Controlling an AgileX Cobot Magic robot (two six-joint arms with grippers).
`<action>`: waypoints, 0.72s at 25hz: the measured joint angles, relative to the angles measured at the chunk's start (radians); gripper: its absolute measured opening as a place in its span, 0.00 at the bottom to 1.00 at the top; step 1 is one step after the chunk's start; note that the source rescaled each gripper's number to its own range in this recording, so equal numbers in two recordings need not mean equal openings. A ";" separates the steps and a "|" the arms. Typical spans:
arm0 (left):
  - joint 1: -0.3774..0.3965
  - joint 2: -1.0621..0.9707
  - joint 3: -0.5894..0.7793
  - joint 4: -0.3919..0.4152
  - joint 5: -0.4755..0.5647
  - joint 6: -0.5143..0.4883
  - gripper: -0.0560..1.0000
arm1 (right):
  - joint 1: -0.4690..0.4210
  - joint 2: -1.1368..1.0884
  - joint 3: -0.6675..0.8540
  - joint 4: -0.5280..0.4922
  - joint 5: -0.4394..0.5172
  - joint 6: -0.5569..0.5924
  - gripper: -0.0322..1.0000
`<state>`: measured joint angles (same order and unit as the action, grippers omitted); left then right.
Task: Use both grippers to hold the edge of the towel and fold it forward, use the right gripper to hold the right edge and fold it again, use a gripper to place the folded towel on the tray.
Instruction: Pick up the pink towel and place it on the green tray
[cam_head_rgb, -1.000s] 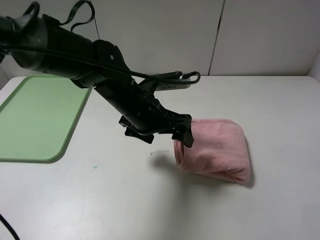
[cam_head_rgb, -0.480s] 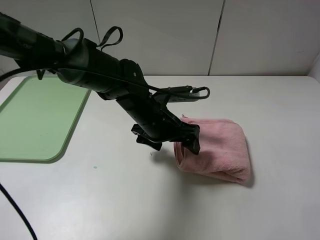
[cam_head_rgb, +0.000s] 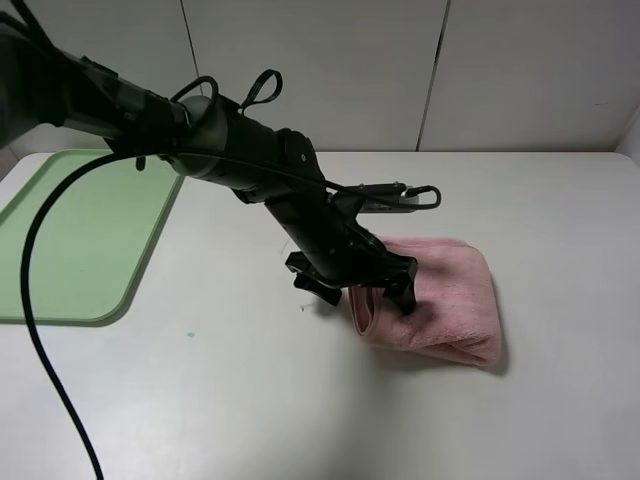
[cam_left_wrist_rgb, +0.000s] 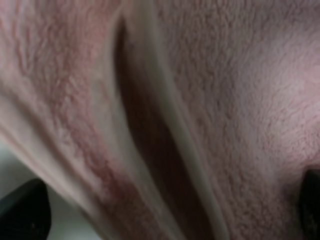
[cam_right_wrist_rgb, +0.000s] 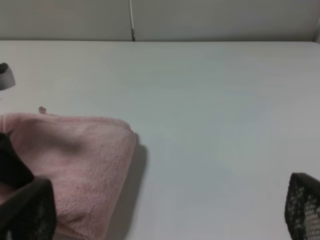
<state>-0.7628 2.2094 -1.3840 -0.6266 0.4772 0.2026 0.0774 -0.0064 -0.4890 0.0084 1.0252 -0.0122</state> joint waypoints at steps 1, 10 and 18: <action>0.001 0.005 -0.009 0.004 0.008 0.000 1.00 | 0.000 0.000 0.000 0.001 0.000 0.000 1.00; 0.009 0.045 -0.057 0.007 0.060 -0.005 1.00 | 0.000 0.000 0.000 0.003 0.000 0.000 1.00; -0.006 0.071 -0.069 -0.121 -0.041 0.015 0.83 | 0.000 0.000 0.000 0.007 0.000 0.000 1.00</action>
<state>-0.7685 2.2802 -1.4527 -0.7480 0.4360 0.2172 0.0774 -0.0064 -0.4890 0.0157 1.0252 -0.0122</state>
